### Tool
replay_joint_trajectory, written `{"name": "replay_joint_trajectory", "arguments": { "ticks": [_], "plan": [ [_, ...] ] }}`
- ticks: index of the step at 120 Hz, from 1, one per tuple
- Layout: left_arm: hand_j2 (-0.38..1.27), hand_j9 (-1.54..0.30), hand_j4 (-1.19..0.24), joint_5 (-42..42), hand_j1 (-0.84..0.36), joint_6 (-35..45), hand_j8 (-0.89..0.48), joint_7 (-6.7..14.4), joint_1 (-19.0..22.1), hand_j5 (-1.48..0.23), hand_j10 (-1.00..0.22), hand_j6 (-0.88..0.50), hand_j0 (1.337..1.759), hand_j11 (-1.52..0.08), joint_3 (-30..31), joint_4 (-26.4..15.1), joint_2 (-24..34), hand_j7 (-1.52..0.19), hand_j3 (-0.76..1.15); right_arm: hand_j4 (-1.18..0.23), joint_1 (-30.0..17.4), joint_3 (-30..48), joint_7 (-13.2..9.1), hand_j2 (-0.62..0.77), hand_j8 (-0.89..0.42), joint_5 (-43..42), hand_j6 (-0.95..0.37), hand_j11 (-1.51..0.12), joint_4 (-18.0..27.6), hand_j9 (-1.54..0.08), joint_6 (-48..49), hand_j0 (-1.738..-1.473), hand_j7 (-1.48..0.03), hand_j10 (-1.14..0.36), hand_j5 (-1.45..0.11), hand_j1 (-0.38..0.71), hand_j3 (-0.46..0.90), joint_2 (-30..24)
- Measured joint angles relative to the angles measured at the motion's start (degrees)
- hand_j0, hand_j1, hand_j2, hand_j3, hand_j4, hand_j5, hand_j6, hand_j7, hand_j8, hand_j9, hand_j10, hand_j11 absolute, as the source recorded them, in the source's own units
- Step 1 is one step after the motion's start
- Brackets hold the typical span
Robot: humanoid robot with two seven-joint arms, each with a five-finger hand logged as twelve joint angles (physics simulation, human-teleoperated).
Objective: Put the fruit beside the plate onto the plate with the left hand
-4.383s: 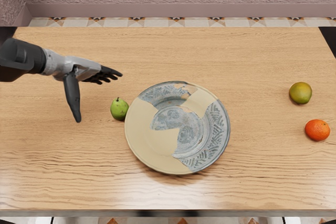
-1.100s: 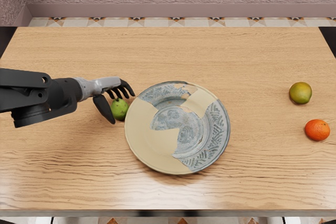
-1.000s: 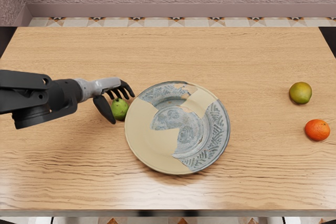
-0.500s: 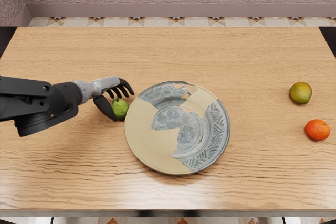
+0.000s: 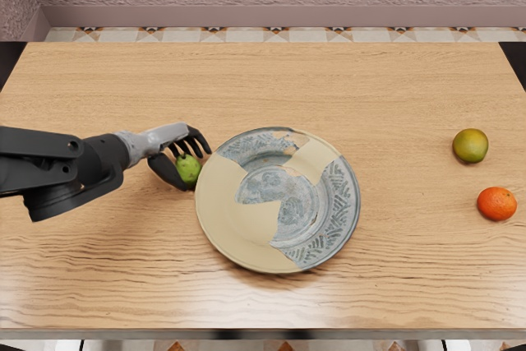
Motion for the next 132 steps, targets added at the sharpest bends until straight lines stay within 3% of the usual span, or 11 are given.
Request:
{"name": "replay_joint_trajectory", "arguments": {
  "ticks": [54,90,132],
  "plan": [
    [0.2,-0.72,-0.52,-0.1,-0.28,0.0,-0.46,-0.6,0.4,-0.64,-0.55,-0.53,1.657,-0.71,0.0,-0.3,0.2,-0.71,0.0,-0.03,0.0,0.0,0.0,-0.01,-0.03,0.0,-0.03,-0.04,0.0,-0.04,0.0,-1.658,-0.04,-0.03,-0.04,-0.31,0.0,0.0],
    [0.48,-0.88,-0.65,0.1,-0.32,0.0,-0.5,-0.7,0.4,-0.84,-0.65,-0.6,1.656,-0.89,0.3,-0.3,1.0,-0.87,0.0,-0.03,0.0,0.0,0.0,-0.01,-0.03,0.0,-0.03,-0.04,0.0,-0.04,0.0,-1.658,-0.04,-0.03,-0.04,-0.31,0.0,0.0],
    [0.32,-1.05,-0.75,0.2,-0.23,-0.1,-0.46,-0.8,0.3,-0.98,-0.65,-0.56,1.648,-1.06,0.7,0.0,0.9,-1.02,0.0,-0.03,0.0,0.0,0.0,-0.01,-0.03,0.0,-0.03,-0.04,0.0,-0.04,0.0,-1.658,-0.04,-0.03,-0.04,-0.31,0.0,0.0]
  ]
}}
